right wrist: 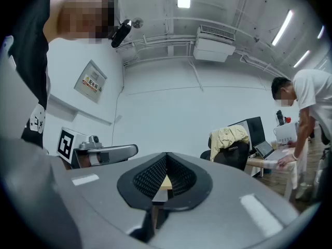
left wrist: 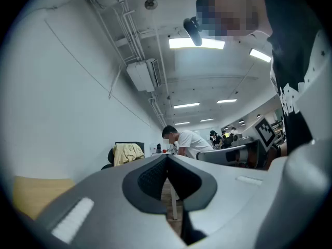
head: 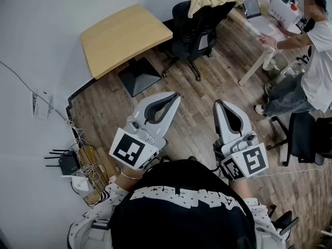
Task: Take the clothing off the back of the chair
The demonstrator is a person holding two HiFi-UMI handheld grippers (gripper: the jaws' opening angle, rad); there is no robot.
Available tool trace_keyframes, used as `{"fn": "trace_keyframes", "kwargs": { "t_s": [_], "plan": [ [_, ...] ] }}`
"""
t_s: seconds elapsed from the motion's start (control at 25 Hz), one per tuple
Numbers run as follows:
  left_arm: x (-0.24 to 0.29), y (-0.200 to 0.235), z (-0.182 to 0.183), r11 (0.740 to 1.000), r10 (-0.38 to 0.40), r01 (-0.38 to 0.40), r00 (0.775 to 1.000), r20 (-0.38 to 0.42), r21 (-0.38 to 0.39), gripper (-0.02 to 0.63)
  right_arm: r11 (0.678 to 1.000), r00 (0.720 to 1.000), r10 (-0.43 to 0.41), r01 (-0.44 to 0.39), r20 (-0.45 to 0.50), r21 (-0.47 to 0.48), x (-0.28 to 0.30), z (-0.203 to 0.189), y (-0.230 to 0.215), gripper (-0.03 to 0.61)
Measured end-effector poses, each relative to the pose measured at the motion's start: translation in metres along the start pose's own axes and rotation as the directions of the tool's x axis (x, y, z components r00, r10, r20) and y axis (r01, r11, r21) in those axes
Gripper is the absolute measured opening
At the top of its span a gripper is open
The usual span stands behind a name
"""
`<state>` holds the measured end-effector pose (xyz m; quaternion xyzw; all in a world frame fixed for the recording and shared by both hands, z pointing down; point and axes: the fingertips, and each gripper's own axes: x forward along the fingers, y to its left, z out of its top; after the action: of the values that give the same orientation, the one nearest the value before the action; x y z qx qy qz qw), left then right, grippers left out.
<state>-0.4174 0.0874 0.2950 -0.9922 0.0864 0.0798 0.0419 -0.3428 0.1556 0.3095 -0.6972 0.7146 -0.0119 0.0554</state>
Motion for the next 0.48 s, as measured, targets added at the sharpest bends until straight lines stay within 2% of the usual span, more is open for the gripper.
{"fn": "trace_keyframes", "kwargs": {
  "t_s": [0.24, 0.48],
  "plan": [
    [-0.0009, 0.003, -0.0034, 1.0, -0.001, 0.001, 1.0, -0.017, 0.006, 0.0, 1.0, 1.0, -0.004, 0.004, 0.013, -0.005, 0.0005, 0.0004, 0.0002, 0.014],
    [-0.0001, -0.0014, -0.0047, 1.0, -0.014, 0.014, 1.0, 0.001, 0.003, 0.0, 1.0, 0.999, -0.016, 0.016, 0.032, -0.001, -0.0075, -0.0004, -0.0072, 0.014]
  ]
}}
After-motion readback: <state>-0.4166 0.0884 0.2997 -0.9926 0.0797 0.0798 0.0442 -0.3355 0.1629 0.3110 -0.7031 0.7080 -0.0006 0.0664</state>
